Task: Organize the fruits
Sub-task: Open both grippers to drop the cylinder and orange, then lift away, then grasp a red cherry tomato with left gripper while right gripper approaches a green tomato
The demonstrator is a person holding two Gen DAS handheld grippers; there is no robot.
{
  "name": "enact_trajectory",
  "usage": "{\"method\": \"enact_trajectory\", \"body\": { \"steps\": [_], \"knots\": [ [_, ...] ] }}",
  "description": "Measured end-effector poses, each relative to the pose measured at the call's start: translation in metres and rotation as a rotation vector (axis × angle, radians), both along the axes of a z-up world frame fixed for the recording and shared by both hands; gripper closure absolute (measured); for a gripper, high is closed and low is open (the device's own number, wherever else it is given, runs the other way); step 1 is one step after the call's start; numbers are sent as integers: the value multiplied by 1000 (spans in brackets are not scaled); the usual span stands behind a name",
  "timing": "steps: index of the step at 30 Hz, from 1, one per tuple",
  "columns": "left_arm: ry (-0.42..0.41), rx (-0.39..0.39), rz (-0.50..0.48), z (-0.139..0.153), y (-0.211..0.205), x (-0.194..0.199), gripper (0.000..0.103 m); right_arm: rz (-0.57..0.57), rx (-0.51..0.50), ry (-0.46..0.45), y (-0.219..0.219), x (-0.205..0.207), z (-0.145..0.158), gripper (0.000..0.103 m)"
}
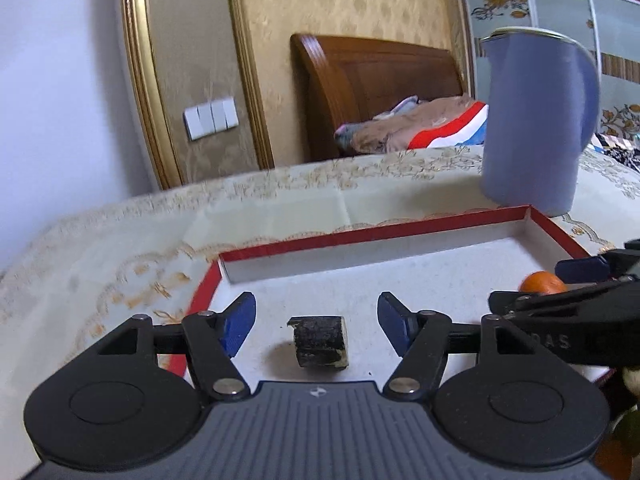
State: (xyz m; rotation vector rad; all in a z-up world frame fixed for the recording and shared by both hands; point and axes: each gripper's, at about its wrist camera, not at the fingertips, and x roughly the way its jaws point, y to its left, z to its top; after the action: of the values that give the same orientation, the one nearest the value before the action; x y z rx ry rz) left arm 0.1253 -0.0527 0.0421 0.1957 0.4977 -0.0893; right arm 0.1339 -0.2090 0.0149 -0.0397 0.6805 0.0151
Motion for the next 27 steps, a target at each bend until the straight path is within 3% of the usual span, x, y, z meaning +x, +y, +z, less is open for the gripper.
{"method": "enact_trajectory", "body": {
  "steps": [2, 4, 14, 17, 22, 27],
  "knots": [
    [-14, 5, -1, 1, 2, -8, 36, -16, 12, -37, -3, -6, 3, 22],
    [-17, -13, 6, -1, 7, -14, 36, -23, 15, -73, -5, -12, 7, 19],
    [6, -150, 80, -7, 56, -41, 36, -65, 72, -136, -18, -56, 9, 19],
    [7, -166, 89, -8, 64, -53, 36, -87, 115, -168, -27, -81, 7, 13],
    [-22, -158, 75, -11, 74, -86, 36, -102, 123, -232, -35, -122, 6, 12],
    [-21, -228, 76, -11, 94, -114, 36, -93, 139, -264, -37, -147, 6, 12]
  ]
}}
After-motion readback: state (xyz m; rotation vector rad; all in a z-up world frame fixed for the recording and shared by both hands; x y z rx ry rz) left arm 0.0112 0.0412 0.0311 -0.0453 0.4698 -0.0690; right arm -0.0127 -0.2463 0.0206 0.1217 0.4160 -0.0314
